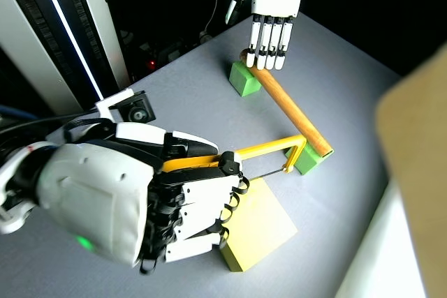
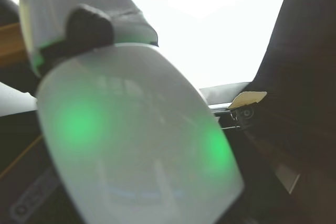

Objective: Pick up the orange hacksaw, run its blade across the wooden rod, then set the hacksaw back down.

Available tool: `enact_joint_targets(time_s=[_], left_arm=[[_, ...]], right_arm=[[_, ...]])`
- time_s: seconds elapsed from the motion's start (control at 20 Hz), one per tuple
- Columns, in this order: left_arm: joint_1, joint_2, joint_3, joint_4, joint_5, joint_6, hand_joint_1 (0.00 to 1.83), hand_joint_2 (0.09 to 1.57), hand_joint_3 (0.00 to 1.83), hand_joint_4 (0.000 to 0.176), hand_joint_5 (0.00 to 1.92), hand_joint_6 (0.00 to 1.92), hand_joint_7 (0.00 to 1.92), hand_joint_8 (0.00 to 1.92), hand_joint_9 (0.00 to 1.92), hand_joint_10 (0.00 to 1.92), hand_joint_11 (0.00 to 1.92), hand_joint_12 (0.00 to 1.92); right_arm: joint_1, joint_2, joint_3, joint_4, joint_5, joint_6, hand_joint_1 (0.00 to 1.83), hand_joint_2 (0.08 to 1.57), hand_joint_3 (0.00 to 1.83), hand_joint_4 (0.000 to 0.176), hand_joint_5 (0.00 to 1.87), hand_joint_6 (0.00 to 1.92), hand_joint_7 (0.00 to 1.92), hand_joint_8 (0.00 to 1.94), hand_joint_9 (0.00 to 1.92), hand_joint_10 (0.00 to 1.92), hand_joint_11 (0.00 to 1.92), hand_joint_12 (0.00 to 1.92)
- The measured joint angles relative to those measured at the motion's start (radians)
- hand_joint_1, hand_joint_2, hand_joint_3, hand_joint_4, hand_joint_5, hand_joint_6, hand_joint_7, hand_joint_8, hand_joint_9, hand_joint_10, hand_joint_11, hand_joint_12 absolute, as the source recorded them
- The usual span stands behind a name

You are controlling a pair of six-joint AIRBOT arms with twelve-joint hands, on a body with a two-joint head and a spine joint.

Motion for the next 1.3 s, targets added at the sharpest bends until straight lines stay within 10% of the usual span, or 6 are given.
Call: enact_joint_targets(time_s=[0.4,0.6,0.7,0.95,1.05,1.3], left_arm=[[-0.001,-0.001,0.000,0.000,0.000,0.000,0.00,1.26,0.00,0.000,0.14,0.00,0.15,0.00,0.13,0.00,0.00,0.25],[-0.001,-0.006,0.000,-0.001,-0.002,0.000,0.00,1.26,0.00,0.000,0.17,0.00,0.17,0.00,0.14,0.00,0.00,0.31],[-0.001,-0.006,0.001,-0.001,-0.003,0.000,0.00,1.26,0.00,0.000,0.15,0.00,0.15,0.00,0.12,0.00,0.00,0.27],[-0.001,-0.007,0.002,-0.001,-0.003,0.000,0.03,1.25,0.00,0.000,0.17,0.00,0.18,0.00,0.15,0.00,0.00,0.33],[-0.001,-0.007,0.002,-0.001,-0.003,0.000,0.00,1.26,0.00,0.000,0.14,0.00,0.15,0.00,0.12,0.00,0.00,0.27],[-0.001,-0.012,0.004,-0.002,-0.004,0.000,0.05,1.25,0.00,0.000,0.19,0.00,0.19,0.00,0.15,0.00,0.00,0.31]], right_arm=[[0.045,-0.071,-0.085,0.300,0.184,-0.072,1.37,1.12,0.00,0.000,0.85,1.04,0.99,0.95,0.95,1.23,0.76,1.37],[0.046,-0.110,-0.092,0.299,0.211,-0.056,1.23,1.12,0.00,0.000,0.89,1.04,1.05,0.97,1.05,0.72,0.78,1.34],[0.064,-0.135,-0.092,0.312,0.213,-0.063,1.35,1.12,0.00,0.000,0.87,1.02,1.03,0.92,0.98,1.11,0.78,1.34],[0.081,-0.212,-0.092,0.304,0.192,-0.061,1.23,1.12,0.00,0.000,0.89,1.05,1.06,0.97,1.06,0.72,0.78,1.35],[0.081,-0.236,-0.092,0.303,0.180,-0.061,1.37,1.11,0.00,0.000,0.86,1.02,1.01,0.92,0.96,1.20,0.77,1.36],[0.051,-0.284,-0.092,0.310,0.179,-0.076,1.24,1.12,0.00,0.000,0.88,1.06,1.06,0.97,1.07,0.68,0.78,1.34]])
